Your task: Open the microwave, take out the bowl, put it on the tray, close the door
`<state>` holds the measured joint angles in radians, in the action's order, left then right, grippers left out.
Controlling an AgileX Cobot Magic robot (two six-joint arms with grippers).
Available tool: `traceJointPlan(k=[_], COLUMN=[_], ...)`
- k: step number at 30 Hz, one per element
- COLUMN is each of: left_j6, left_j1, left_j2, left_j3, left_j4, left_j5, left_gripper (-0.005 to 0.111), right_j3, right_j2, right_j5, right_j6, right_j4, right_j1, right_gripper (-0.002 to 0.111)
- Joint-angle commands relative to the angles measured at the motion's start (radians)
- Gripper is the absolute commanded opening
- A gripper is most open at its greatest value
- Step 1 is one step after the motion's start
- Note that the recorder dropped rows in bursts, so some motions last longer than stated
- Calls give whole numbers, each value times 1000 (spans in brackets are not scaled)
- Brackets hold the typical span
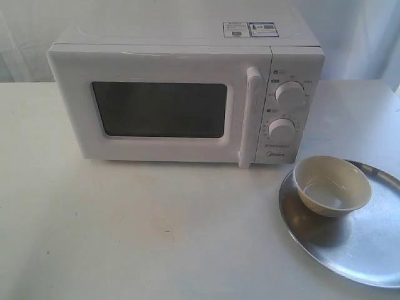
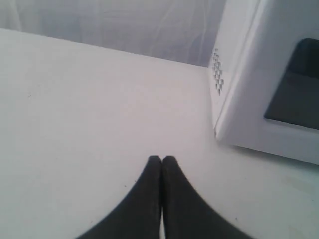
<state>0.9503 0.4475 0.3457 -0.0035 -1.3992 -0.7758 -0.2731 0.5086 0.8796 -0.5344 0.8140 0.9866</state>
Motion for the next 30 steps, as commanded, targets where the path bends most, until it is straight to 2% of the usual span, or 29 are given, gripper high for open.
traceJointPlan(k=[1, 3, 4, 7, 10, 13, 16, 20, 23, 24, 27, 30], left_j6=[-82, -82, -83, -42, 197, 346, 335, 176, -3, -37, -34, -34], left_j1=[-179, -262, -304, -404, -453, -489, -549, -626, -660, -665, -665, -665], left_j2=[-14, -45, -72, -134, -164, -172, -180, -243, -265, -255, -253, -253], left_j3=[4, 1, -19, -101, -139, -118, -87, -19, 4, 4, 4, -52], left_j4=[-55, 31, 163, 466, 513, 453, 374, 279, 279, 305, 307, 226], left_j5=[196, 441, 631, 1059, 1225, 1198, 1141, 1026, 912, 921, 921, 929], left_gripper=[0, 0, 0, 0, 0, 0, 0, 0, 0, 0, 0, 0], right_j3=[6, 6, 6, 6, 6, 6, 6, 6, 6, 6, 6, 6], right_j2=[-8, -8, -8, -8, -8, -8, -8, -8, -8, -8, -8, -8], right_j5=[3, 3, 3, 3, 3, 4, 4, 4, 4, 4, 4, 4], right_j6=[4, 4, 4, -7, -7, -7, -7, -7, -7, -7, -7, -7], right_j4=[-1, 1, 1, 1, 1, 1, 1, 1, 1, 1, 1, 1], right_j1=[1, 1, 1, 1, 1, 1, 1, 1, 1, 1, 1, 1], right_gripper=[0, 0, 0, 0, 0, 0, 0, 0, 0, 0, 0, 0])
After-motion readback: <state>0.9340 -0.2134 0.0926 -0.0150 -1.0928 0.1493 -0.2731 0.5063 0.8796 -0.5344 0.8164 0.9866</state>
